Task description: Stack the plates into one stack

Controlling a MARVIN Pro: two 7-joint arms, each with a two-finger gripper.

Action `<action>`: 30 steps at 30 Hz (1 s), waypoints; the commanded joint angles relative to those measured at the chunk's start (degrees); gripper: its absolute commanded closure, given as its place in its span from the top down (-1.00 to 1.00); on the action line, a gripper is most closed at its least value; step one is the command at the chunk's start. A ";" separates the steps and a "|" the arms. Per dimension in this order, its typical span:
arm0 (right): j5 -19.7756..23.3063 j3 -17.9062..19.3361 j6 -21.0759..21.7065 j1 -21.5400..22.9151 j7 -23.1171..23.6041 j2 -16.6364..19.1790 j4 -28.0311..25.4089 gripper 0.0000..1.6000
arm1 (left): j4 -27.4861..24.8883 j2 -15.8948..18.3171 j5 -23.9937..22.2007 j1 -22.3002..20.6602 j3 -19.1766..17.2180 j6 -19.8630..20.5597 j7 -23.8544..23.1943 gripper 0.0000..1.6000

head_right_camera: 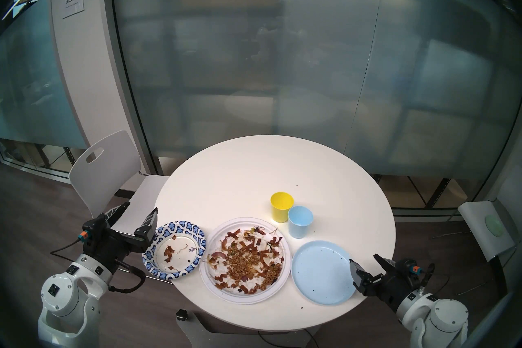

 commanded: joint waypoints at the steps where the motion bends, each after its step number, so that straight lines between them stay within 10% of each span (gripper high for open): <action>1: 0.04 -0.97 -1.61 2.71 -0.40 0.27 1.14 1.00 | 1.64 4.70 -3.85 -0.01 -4.90 5.45 -4.75 1.00; 14: 0.10 -1.37 -2.90 2.94 -0.36 0.34 2.71 1.00 | 9.82 8.48 -5.32 -6.41 -4.06 15.64 -7.53 1.00; 30: 0.28 -1.52 -3.03 3.21 -0.46 0.48 3.33 1.00 | 15.98 10.35 0.00 -11.56 0.18 16.67 -5.11 1.00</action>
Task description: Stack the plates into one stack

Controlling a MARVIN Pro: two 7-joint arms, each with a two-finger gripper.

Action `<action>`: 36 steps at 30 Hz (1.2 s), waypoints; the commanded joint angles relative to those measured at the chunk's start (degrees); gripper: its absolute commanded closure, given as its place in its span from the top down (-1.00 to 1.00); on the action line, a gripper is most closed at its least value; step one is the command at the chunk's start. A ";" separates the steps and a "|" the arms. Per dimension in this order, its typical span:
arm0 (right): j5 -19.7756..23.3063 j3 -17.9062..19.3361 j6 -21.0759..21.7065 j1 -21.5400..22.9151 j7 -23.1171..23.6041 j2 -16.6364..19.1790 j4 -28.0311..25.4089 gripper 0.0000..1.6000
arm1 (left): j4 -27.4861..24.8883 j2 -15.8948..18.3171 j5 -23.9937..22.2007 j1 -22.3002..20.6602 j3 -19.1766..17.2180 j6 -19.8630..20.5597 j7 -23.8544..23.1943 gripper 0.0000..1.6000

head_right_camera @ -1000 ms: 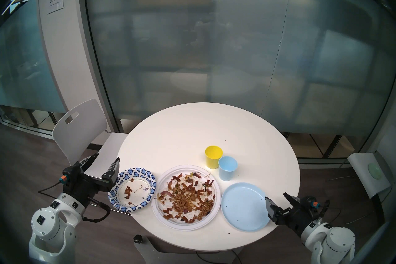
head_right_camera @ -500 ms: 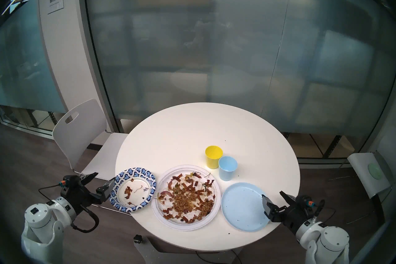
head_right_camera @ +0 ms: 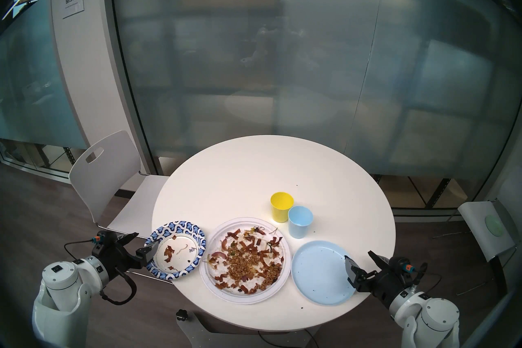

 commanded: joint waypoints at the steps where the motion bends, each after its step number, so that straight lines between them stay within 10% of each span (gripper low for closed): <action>1: 0.30 0.05 -0.35 0.59 0.13 0.10 -0.54 1.00 | 1.01 1.37 1.76 -3.18 0.92 -0.42 1.07 1.00; 36: 0.00 -1.16 1.17 2.53 -0.94 1.70 0.77 1.00 | 5.97 3.23 2.51 -8.79 3.54 10.13 0.39 0.98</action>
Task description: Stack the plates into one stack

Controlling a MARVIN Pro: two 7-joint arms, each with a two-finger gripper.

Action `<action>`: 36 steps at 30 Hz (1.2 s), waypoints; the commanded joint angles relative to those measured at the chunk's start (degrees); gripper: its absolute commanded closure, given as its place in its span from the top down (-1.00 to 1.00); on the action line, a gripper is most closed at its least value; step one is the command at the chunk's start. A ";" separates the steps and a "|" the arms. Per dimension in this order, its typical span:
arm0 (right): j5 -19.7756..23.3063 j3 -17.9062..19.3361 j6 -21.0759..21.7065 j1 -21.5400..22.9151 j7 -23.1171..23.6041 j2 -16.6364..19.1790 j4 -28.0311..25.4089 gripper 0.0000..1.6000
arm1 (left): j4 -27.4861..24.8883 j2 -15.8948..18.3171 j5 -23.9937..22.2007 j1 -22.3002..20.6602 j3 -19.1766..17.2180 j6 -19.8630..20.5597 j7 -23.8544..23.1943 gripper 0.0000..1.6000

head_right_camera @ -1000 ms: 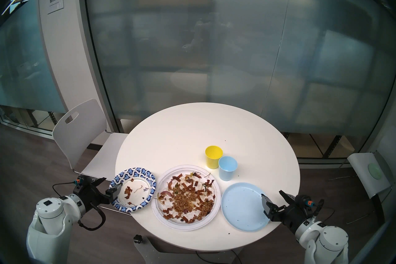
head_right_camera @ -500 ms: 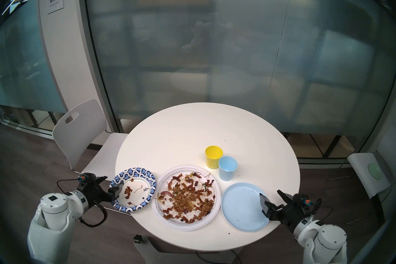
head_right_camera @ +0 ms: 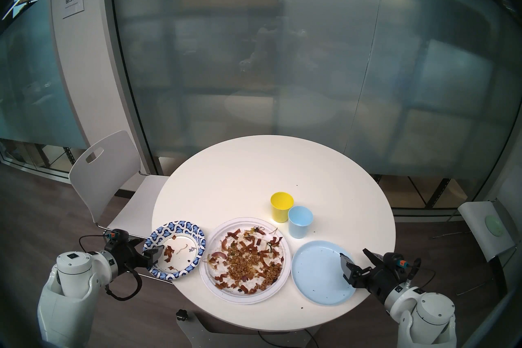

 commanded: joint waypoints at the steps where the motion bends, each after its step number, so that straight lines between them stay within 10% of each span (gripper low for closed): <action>1: 0.22 0.74 -0.51 0.06 -0.01 0.07 -1.01 1.00 | -1.28 -0.17 -0.56 -1.18 0.13 1.34 -0.06 0.86; 5: 0.29 0.89 -0.43 -0.10 0.02 0.03 -1.18 1.00 | -1.84 -0.35 -0.62 -1.06 0.34 2.24 -0.06 0.51; 7: 0.36 1.05 -0.38 -0.28 0.07 -0.01 -1.39 1.00 | -2.03 -0.35 -0.60 -0.95 0.42 2.57 -0.12 -0.01; 17: 0.87 1.34 0.02 -0.74 1.09 0.16 -1.23 1.00 | -2.77 -1.70 -0.82 -0.26 0.08 3.43 0.53 -0.13; 22: 0.62 1.12 0.45 -1.52 1.53 0.08 -1.10 1.00 | -3.58 -3.27 -2.11 -0.67 -0.63 5.79 1.04 -1.00; 36: -0.25 1.48 2.43 -2.45 2.41 1.61 0.48 1.00 | -8.15 -5.37 -6.95 -0.54 -3.93 13.10 1.02 -1.00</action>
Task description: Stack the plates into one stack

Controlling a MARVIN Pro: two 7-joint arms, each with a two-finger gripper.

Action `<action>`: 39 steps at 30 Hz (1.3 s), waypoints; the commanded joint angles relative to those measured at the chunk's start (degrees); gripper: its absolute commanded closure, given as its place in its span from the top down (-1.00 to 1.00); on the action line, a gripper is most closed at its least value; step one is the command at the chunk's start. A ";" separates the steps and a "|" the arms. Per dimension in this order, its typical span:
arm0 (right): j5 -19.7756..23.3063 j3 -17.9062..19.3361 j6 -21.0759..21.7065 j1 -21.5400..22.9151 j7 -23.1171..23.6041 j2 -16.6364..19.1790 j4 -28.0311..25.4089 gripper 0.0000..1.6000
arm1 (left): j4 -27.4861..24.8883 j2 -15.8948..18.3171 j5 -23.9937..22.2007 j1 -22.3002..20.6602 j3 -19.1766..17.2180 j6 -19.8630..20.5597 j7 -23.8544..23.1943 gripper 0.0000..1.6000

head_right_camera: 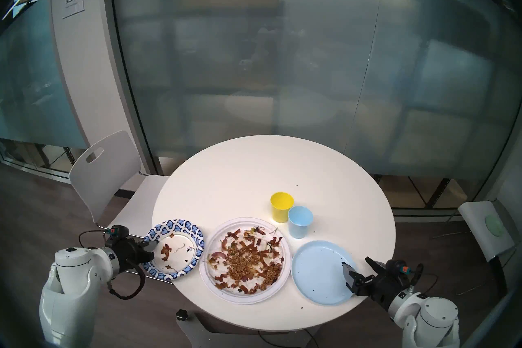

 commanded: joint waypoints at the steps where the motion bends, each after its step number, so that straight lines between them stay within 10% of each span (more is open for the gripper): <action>1: -0.38 0.09 0.47 -0.10 0.48 1.04 0.11 1.00 | -3.54 -1.14 -2.55 0.03 -1.81 3.63 -0.62 -1.00; 16: -4.04 -1.83 5.34 1.47 1.28 4.70 1.04 0.70 | -2.57 -3.25 -3.19 -0.85 -2.38 6.59 0.69 -1.00; 27: -4.62 -1.86 6.87 3.50 1.39 4.79 2.67 -0.98 | -0.10 -6.40 -5.74 -5.16 -4.28 11.90 3.74 -1.00; 39: 0.80 1.58 7.75 5.71 3.04 1.62 4.50 -1.00 | 1.98 -7.82 -8.24 -8.25 -5.19 13.04 6.13 -1.00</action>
